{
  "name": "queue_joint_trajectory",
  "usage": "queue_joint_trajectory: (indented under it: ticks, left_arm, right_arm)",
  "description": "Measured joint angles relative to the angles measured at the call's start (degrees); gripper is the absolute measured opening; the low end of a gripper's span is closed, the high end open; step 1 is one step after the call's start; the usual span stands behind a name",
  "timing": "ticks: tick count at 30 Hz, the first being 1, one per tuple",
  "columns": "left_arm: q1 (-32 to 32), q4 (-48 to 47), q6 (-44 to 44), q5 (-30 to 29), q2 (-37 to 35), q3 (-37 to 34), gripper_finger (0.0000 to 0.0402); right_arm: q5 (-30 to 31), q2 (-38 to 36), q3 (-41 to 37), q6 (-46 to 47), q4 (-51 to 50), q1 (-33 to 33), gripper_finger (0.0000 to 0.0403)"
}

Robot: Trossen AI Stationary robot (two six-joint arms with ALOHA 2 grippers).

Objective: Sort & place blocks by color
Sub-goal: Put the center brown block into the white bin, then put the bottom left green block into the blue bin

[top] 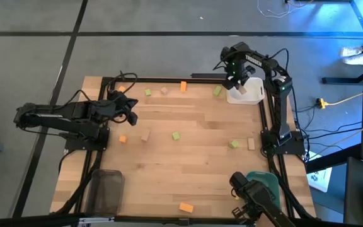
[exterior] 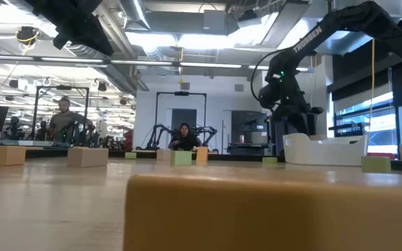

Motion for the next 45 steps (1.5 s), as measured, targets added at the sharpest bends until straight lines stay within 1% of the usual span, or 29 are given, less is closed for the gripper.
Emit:
queue_joint_trajectory:
  ticks: [1, 5, 7, 9, 12, 17, 19, 22, 25, 29, 31, 34, 37, 42, 45]
  left_arm:
    - [0.0, 0.0, 0.0, 0.2, 0.0, 0.0, 0.0003]
    - [0.0, -0.1, 0.0, 1.3, 0.0, 0.0, 0.0001]
    - [0.0, -0.1, 0.0, 1.4, 0.0, 0.0, 0.0002]
    - [0.0, -0.1, 0.0, 1.4, 0.0, 0.0, 0.0006]
    - [0.0, -0.1, 0.0, 1.4, 0.0, 0.0, 0.0012]
    - [0.0, 1.0, -0.1, 1.4, 0.0, 0.0, 0.0020]
    - [0.0, 1.0, -0.1, 1.4, 0.0, 0.0, 0.0022]
    - [0.0, 1.0, -0.3, 2.1, 0.0, 0.0, 0.0021]
    - [0.0, 1.0, 0.8, 5.4, 0.0, 0.0, 0.0016]
    - [0.0, 1.0, 1.4, 5.7, 0.0, 0.0, 0.0008]
    - [0.0, 1.0, 1.5, 6.8, 0.0, 0.0, 0.0005]
    - [0.0, 1.0, 1.5, 9.9, 0.0, 0.0, 0.0001]
    - [0.0, 1.0, 1.5, 14.7, 0.0, 0.0, 0.0002]
    - [0.0, 0.8, 1.5, 22.5, 0.0, 0.0, 0.0011]
    - [0.0, 0.5, 1.5, 25.5, 0.0, 0.0, 0.0015]
  right_arm:
    - [0.0, 0.0, 0.0, -0.1, 0.0, 0.0, 0.0128]
    - [0.0, 0.0, 0.0, 0.1, 0.4, 0.0, 0.0173]
    - [0.0, 0.0, 0.0, 0.0, 0.4, 0.0, 0.0183]
    - [0.0, 0.0, 0.0, 0.0, 0.4, 0.0, 0.0182]
    - [-0.2, 0.0, 0.0, 0.0, 0.4, 0.0, 0.0167]
    - [-3.8, -0.3, 2.4, -1.3, -1.9, 0.0, 0.0150]
    - [-3.8, -1.8, 3.9, -1.4, -1.5, 0.8, 0.0150]
    - [-3.8, -7.1, 5.9, -1.2, -0.9, 3.0, 0.0152]
    - [-4.1, -14.3, 6.4, -1.1, 0.5, 6.5, 0.0153]
    - [-4.9, -24.2, 6.6, -0.7, 3.0, 12.7, 0.0153]
    - [-7.1, -28.1, 6.6, -0.8, 4.3, 16.4, 0.0153]
    - [-12.6, -32.5, 6.6, -1.9, 4.4, 22.0, 0.0154]
    - [-15.9, -35.1, 6.6, -4.2, 2.8, 28.2, 0.0154]
    - [-16.6, -36.2, 6.6, -5.5, -0.7, 38.2, 0.0154]
    - [-16.8, -36.2, 5.8, -3.7, -1.5, 42.7, 0.0154]
